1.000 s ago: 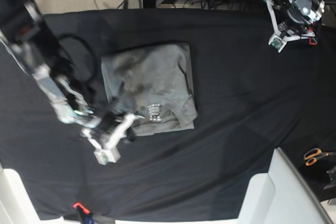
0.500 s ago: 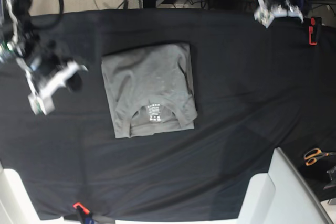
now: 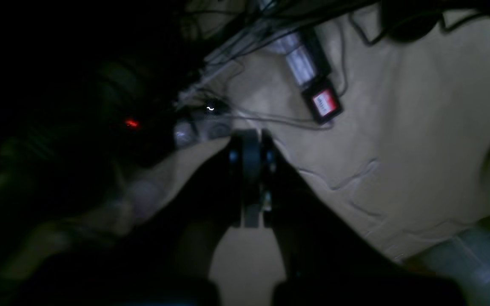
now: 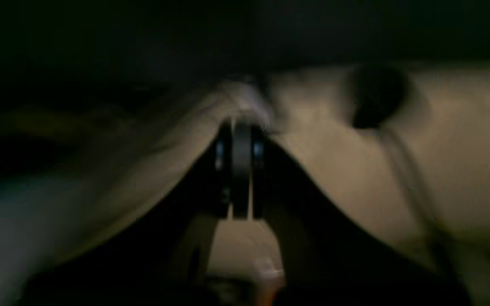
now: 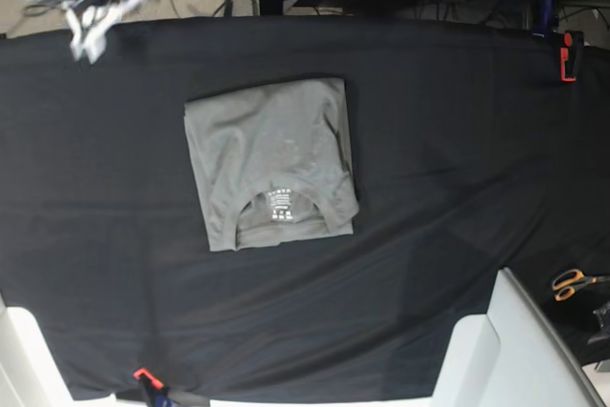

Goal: Fold the T-shirt properly

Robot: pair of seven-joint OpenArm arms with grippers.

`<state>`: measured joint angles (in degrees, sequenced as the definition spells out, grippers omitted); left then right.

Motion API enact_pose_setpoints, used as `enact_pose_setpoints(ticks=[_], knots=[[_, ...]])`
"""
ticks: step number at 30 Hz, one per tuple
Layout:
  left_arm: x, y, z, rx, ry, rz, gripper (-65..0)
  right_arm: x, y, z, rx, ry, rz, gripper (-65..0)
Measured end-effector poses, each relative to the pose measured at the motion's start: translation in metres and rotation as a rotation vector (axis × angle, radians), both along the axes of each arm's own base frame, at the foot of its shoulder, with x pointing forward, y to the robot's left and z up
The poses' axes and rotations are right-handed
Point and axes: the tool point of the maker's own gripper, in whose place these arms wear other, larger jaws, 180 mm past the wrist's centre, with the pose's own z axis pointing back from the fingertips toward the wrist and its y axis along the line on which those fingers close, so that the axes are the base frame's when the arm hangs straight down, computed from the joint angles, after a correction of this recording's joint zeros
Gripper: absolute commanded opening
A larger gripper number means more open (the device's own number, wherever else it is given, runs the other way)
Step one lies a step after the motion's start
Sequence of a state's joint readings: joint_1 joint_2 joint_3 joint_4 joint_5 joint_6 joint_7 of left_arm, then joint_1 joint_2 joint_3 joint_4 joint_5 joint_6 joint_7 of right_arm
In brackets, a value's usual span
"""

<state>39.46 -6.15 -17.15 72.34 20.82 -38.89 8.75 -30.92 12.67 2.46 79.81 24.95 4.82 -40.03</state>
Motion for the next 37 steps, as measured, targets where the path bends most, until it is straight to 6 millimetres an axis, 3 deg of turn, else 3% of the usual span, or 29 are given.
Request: enact_pose_setpoints(ticks=[6, 8, 11, 14, 18, 21, 24, 27, 31, 33, 37], knots=[[-0.028, 0.032, -0.050, 0.042, 0.022, 0.201, -65.0, -0.061, 0.014, -0.057, -0.024, 0.085, 0.098, -64.8], [-0.033, 0.036, -0.060, 0.024, 0.020, 0.262, -65.0, -0.082, 0.005, -0.072, -0.049, 0.153, 0.079, -64.8], [-0.045, 0.039, -0.068, -0.012, 0.055, 0.335, -65.0, -0.100, -0.005, -0.090, -0.081, 0.182, 0.042, -64.8], [-0.044, 0.040, -0.074, -0.024, 0.084, 0.362, -65.0, -0.111, -0.010, -0.103, -0.102, 0.172, 0.002, -64.5], [-0.014, 0.034, -0.082, -0.045, 0.086, 0.246, -65.0, -0.129, -0.030, -0.109, -0.173, 0.150, -0.037, -64.4], [0.007, 0.018, -0.088, -0.061, 0.073, 0.196, -65.0, -0.129, -0.043, -0.108, -0.216, 0.103, -0.051, -64.4], [0.009, 0.009, -0.095, -0.007, 0.068, 0.136, -65.0, -0.126, -0.045, -0.109, -0.220, 0.123, -0.059, -64.4], [0.004, 0.015, -0.099, 0.065, 0.054, 0.061, -65.0, -0.124, -0.039, -0.110, -0.208, 0.122, -0.060, -64.4], [0.005, 0.014, -0.099, 0.067, 0.051, 0.062, -65.0, -0.150, -0.014, -0.110, -0.171, 0.164, -0.061, -64.4], [0.007, 0.013, -0.099, 0.066, 0.049, 0.062, -65.0, -0.153, -0.006, -0.110, -0.161, 0.139, -0.062, -64.4], [0.006, 0.014, -0.099, 0.067, 0.049, 0.052, -65.0, -0.139, -0.021, -0.107, -0.197, 0.027, -0.057, -64.4]])
